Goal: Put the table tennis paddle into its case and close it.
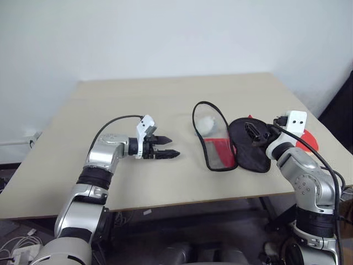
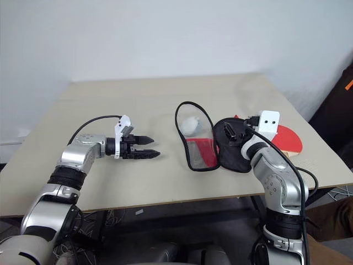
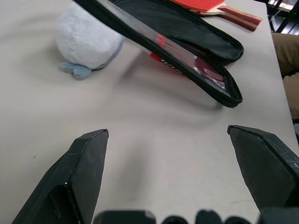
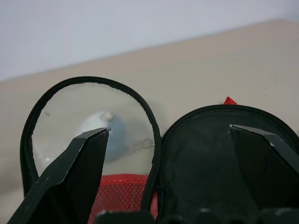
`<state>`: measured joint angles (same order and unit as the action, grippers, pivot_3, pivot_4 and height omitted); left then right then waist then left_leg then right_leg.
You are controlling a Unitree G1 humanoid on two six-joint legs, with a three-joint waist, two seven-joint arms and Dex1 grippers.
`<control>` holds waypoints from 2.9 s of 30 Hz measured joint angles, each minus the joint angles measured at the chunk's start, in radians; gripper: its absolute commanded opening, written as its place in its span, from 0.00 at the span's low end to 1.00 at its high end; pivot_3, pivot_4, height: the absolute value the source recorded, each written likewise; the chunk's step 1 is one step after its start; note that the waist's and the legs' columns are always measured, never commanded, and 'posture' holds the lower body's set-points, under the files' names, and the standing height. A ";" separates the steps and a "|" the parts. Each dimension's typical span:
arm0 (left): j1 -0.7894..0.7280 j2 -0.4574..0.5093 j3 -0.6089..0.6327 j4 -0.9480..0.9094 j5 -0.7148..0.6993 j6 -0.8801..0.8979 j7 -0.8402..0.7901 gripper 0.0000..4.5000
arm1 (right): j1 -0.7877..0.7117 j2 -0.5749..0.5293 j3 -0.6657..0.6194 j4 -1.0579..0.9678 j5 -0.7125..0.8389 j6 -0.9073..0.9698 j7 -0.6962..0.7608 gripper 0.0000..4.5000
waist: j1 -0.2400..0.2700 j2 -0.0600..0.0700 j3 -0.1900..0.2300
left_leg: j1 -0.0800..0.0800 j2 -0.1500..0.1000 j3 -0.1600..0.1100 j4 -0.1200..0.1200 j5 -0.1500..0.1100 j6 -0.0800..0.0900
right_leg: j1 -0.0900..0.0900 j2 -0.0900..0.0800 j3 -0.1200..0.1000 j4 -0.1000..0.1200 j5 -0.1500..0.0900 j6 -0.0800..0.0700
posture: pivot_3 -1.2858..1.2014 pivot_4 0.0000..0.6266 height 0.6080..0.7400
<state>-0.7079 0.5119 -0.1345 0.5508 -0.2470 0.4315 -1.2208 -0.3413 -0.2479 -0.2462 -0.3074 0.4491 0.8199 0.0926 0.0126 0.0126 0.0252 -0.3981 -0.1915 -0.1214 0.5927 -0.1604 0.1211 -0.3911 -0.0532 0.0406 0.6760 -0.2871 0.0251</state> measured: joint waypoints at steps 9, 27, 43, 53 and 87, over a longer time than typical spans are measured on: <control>0.044 0.042 -0.002 -0.096 -0.003 0.058 -0.014 0.97 | -0.019 0.022 0.021 0.056 -0.021 -0.029 -0.005 0.99 | 0.002 0.000 0.000 | 0.000 0.000 0.000 0.000 0.000 0.000 | 0.000 0.000 0.000 0.000 0.000 0.000 | 0.52 0.00 1.00; 0.090 0.002 -0.076 -0.280 -0.030 0.159 -0.078 0.97 | 0.064 -0.100 -0.098 0.146 -0.095 0.038 -0.062 0.99 | 0.001 0.000 0.000 | 0.000 0.000 0.000 0.000 0.000 0.000 | 0.000 0.000 0.001 0.000 0.000 0.000 | 0.52 0.00 1.00; 0.121 -0.040 -0.124 -0.277 -0.020 0.081 -0.056 0.97 | -0.044 -0.197 -0.189 0.415 -0.145 0.177 -0.123 0.99 | 0.000 0.000 0.000 | 0.000 0.000 0.000 0.000 0.000 0.000 | 0.000 0.000 0.001 0.000 0.000 0.000 | 0.52 0.00 1.00; 0.123 -0.052 -0.125 -0.257 -0.001 0.044 -0.031 0.97 | -0.141 -0.243 -0.166 0.653 -0.171 0.151 -0.086 0.99 | 0.000 0.000 0.000 | 0.000 0.000 0.000 0.001 0.000 0.000 | 0.001 -0.001 0.000 0.000 0.000 0.000 | 0.52 0.00 1.00; 0.091 -0.047 -0.120 -0.257 -0.004 0.086 -0.023 0.97 | -0.296 0.208 -0.124 0.339 -0.203 0.317 -0.324 0.25 | -0.010 0.002 0.000 | 0.000 0.000 0.000 0.000 0.000 -0.001 | 0.000 0.002 0.001 0.001 0.000 0.000 | 0.52 0.00 1.00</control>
<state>-0.6164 0.4653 -0.2541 0.2933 -0.2508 0.5178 -1.2438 -0.6377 -0.0396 -0.3702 0.0318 0.2462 1.1366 -0.2315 0.0029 0.0144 0.0250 -0.3978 -0.1914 -0.1210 0.5925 -0.1603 0.1198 -0.3916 -0.0507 0.0412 0.6766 -0.2871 0.0249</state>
